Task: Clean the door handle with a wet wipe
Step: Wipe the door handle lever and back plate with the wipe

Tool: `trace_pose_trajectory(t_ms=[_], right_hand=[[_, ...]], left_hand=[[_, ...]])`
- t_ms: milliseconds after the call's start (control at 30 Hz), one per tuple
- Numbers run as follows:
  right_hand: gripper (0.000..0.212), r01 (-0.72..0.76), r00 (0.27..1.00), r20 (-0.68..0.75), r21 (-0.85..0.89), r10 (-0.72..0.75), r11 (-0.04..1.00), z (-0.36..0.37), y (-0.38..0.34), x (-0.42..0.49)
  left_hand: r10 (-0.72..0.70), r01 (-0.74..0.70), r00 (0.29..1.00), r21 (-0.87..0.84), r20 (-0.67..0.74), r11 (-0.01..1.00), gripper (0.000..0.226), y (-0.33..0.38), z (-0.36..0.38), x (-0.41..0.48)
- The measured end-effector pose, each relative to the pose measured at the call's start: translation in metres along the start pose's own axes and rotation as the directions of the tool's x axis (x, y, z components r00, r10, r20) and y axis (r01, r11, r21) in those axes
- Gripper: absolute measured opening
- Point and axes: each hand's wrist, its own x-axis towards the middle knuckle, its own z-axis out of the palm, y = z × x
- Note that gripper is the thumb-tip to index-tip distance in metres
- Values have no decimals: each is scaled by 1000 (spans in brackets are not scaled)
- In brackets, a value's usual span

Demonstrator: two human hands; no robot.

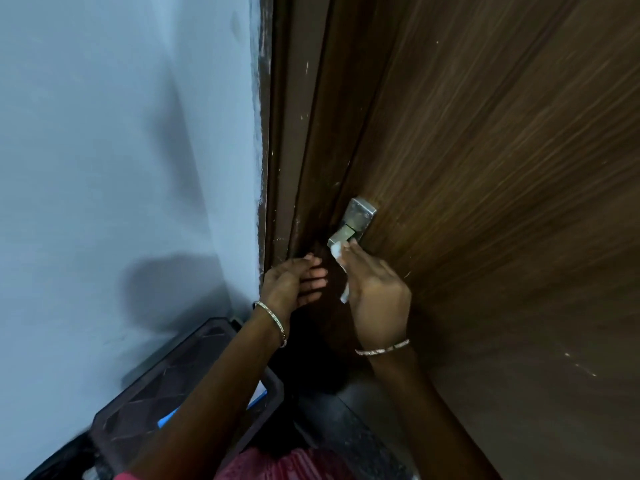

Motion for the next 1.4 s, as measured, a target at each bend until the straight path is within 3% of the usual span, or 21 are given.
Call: trace_pose_trajectory(t_ms=[200, 300, 467, 600, 800, 900, 1000, 1100, 1167, 1267, 1400], right_hand=[[38, -75, 997, -20, 73, 77, 994, -23, 23, -26], [44, -136, 990, 52, 35, 134, 990, -20, 7, -16], [30, -132, 988, 81, -12, 133, 991, -3, -20, 14], [23, -163, 986, 33, 105, 161, 981, -21, -4, 0], [15, -335, 939, 18, 281, 345, 899, -38, 23, -23], [13, -537, 835, 134, 413, 534, 735, -31, 20, -9], [14, -686, 667, 357, 638, 655, 351, -21, 17, 8], [5, -706, 546, 606, 705, 579, -73, -19, 14, 16], [14, -690, 515, 678, 691, 524, -216, -22, 15, 14], [10, -637, 530, 661, 724, 532, -265, -26, 19, 1], [10, -603, 536, 545, 782, 645, -159, -36, 25, -20]], left_hand=[[-11, 11, 1000, 9, -9, 1000, 23, 2, -2, -2], [-14, 14, 1000, 35, -3, 999, 25, 3, 1, -3], [-10, 10, 1000, 68, 2, 998, 30, 3, 7, -3], [-23, 22, 1000, 110, 9, 994, 32, -1, 4, -5], [-15, 14, 1000, 113, 8, 994, 24, -1, -2, -5], [24, -26, 1000, 143, 16, 989, 20, 0, 1, -7], [89, -92, 996, 204, 27, 975, 15, 1, 4, -9], [125, -138, 990, 280, 63, 950, 12, 2, 5, -12], [76, -109, 990, 312, 116, 944, 18, 3, 8, -16], [-48, -25, 978, 339, 204, 941, 33, 4, 15, -24], [-76, -21, 963, 356, 258, 934, 34, 5, 20, -30]])
